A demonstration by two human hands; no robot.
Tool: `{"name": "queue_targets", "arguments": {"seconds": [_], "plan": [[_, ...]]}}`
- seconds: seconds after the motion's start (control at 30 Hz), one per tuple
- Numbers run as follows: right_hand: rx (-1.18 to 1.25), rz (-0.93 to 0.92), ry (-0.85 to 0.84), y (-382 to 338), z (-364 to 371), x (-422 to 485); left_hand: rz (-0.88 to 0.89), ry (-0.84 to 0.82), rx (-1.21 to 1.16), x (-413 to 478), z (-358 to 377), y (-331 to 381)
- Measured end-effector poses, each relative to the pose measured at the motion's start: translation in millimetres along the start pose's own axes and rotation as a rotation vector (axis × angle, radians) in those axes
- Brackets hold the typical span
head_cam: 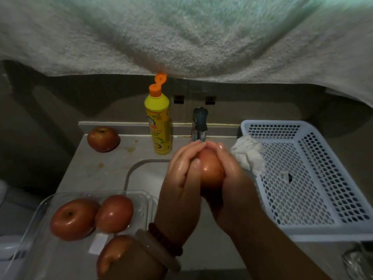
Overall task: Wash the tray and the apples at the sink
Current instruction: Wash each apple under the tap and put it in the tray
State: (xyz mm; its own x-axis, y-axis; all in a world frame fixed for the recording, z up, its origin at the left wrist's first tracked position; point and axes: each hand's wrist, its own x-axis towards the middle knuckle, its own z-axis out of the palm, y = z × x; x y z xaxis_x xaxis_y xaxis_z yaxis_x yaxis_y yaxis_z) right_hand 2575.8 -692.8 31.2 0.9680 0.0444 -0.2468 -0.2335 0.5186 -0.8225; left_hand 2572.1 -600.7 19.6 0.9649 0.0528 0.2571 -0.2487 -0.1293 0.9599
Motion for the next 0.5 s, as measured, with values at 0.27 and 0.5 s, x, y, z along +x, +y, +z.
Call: {"name": "queue_targets", "arguments": {"seconds": [0.27, 0.5], "plan": [[-1.094, -0.777, -0.034, 15.7, 4.6, -9.4, 0.262, -0.031, 0.339, 0.0, -7.9, -4.9], [-0.239, -0.088, -0.036, 2.5, 12.5, 2.6, 0.220, 0.103, 0.208, 6.3, -10.0, 6.2]]}}
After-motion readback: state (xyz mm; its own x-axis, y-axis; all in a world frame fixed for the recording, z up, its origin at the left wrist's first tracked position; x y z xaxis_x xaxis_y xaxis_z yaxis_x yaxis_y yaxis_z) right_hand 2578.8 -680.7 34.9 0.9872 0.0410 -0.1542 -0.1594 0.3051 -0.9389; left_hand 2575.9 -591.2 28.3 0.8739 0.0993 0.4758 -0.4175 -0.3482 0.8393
